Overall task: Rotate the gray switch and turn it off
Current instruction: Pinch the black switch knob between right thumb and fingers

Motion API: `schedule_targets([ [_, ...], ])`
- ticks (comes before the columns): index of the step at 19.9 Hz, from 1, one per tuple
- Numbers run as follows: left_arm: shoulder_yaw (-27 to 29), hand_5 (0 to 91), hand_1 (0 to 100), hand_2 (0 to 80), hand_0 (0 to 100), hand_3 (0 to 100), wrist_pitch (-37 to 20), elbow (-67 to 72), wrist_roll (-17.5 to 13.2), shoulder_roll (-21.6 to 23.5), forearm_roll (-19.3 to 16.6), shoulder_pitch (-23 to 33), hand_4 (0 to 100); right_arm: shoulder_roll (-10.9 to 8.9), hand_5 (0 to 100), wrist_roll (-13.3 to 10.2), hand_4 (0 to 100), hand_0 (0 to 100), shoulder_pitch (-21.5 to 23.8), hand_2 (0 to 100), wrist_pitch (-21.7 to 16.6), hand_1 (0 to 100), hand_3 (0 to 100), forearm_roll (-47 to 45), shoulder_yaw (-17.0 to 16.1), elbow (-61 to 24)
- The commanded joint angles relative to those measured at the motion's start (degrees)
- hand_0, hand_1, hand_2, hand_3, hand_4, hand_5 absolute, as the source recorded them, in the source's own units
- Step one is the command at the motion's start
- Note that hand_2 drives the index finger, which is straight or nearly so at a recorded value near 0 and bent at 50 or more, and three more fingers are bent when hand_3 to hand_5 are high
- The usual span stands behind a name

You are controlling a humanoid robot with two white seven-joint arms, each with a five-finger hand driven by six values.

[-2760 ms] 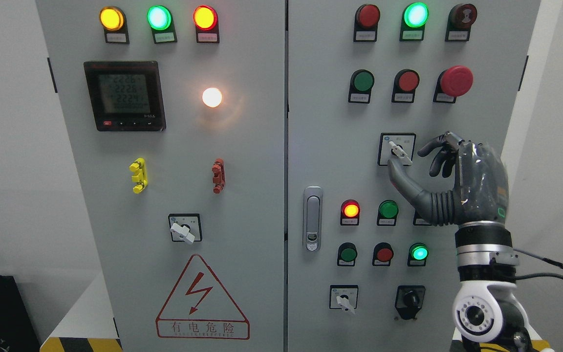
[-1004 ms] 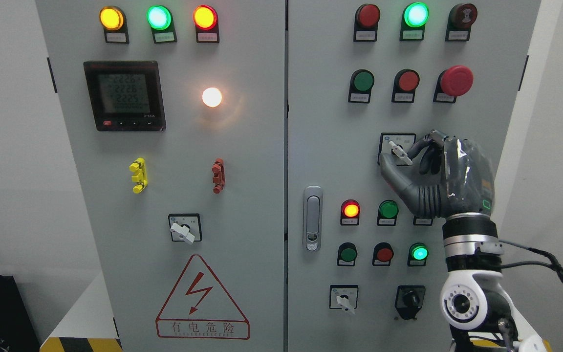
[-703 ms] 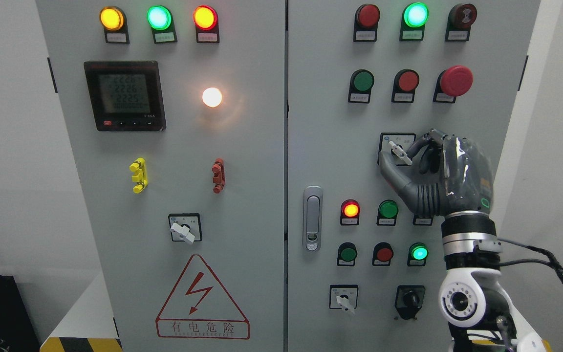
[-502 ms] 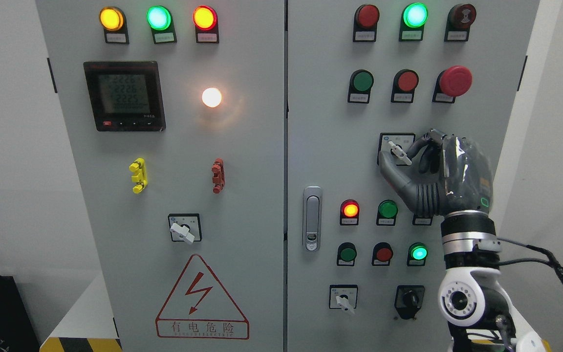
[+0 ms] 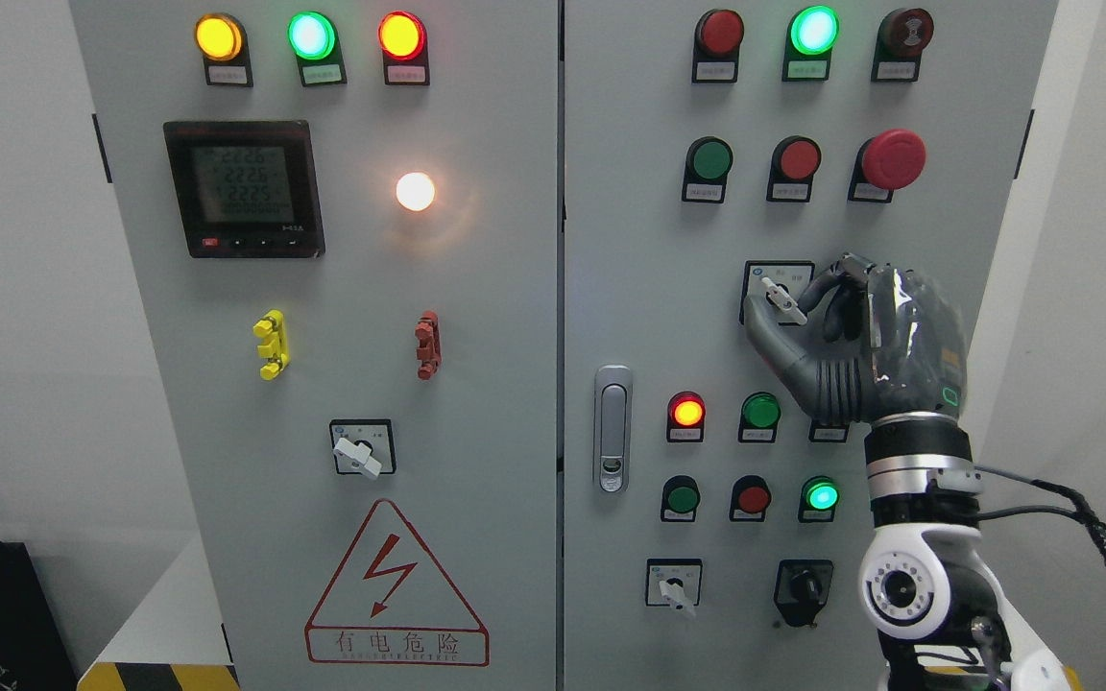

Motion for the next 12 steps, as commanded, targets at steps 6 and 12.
schedule_targets([
  [6, 0.44, 0.0, 39, 0.0, 12, 0, 0.00, -1.41, -0.05, -0.05, 1.14, -0.52, 0, 0.02, 100, 0.31, 95, 16, -0.18, 67, 1.09, 39, 94, 0.50, 0.13, 0.26],
  [12, 0.44, 0.0, 39, 0.0, 12, 0, 0.00, -1.41, -0.05, -0.05, 1.14, -0.52, 0, 0.02, 100, 0.31, 95, 16, -0.27, 68, 1.18, 39, 94, 0.50, 0.13, 0.26],
])
